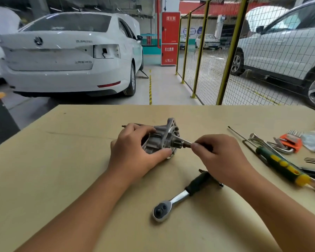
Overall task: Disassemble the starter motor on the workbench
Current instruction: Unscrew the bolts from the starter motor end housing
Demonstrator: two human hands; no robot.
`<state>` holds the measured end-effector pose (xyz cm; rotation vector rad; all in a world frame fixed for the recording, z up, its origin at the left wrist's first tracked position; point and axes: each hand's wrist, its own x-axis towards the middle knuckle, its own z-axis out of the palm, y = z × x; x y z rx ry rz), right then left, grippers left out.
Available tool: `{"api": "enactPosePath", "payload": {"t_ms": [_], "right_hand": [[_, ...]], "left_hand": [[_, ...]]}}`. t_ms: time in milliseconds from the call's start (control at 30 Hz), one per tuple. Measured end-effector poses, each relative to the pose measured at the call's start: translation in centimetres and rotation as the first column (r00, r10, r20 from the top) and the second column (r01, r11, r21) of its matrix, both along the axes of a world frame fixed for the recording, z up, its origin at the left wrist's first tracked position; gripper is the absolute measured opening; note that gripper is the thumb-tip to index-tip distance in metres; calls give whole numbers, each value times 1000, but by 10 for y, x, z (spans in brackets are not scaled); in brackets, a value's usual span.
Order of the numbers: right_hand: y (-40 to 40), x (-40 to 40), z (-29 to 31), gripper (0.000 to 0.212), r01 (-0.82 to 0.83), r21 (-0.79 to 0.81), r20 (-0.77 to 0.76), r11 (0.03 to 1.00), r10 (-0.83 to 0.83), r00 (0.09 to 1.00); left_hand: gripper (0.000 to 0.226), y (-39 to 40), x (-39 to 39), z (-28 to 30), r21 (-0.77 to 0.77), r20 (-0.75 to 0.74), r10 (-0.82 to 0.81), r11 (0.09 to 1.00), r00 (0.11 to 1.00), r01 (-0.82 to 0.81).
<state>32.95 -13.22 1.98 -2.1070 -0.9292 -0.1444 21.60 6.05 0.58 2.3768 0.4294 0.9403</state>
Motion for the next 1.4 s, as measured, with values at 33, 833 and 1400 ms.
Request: {"api": "enactPosePath", "payload": {"t_ms": [33,833,1400], "right_hand": [[1,0,0,25,-19,-1,-2,1000,19,1000],[0,-3,13,21,-78,81,-395,994,104,913],[6,-24,15,24,83,-243,270,966,-15,963]], "left_hand": [[71,-1,0,-1,-16,0,14,1000,1000,-14],[44,-12,0,4,-107,74,-76,991,994,84],[43,-20,2,2,27,69,-51,998,996,49]]}}
